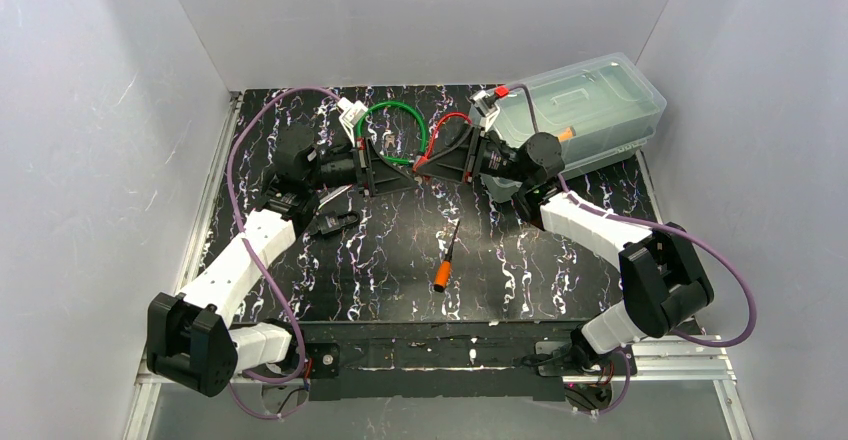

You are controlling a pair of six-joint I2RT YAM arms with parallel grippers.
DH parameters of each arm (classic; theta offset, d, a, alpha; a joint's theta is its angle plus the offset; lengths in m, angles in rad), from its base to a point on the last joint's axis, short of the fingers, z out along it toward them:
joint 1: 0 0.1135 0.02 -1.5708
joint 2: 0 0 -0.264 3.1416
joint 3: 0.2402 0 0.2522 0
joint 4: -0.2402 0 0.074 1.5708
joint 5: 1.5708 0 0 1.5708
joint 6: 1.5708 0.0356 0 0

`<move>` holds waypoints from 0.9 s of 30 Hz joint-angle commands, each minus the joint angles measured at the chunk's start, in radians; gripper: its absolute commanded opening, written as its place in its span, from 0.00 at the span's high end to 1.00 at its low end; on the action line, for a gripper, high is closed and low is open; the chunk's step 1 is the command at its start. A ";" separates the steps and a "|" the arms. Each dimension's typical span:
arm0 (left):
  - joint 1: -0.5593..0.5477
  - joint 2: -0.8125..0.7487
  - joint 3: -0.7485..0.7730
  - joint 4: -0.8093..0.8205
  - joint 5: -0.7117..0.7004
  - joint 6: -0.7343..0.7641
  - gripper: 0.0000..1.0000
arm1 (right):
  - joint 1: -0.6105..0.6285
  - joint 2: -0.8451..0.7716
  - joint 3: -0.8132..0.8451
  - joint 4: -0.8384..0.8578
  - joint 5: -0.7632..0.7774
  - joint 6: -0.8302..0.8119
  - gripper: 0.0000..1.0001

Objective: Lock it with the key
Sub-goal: Lock the lock.

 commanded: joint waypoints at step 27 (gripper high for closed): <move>-0.034 0.031 0.031 0.016 -0.024 -0.031 0.68 | 0.015 0.000 0.035 0.118 0.027 -0.011 0.99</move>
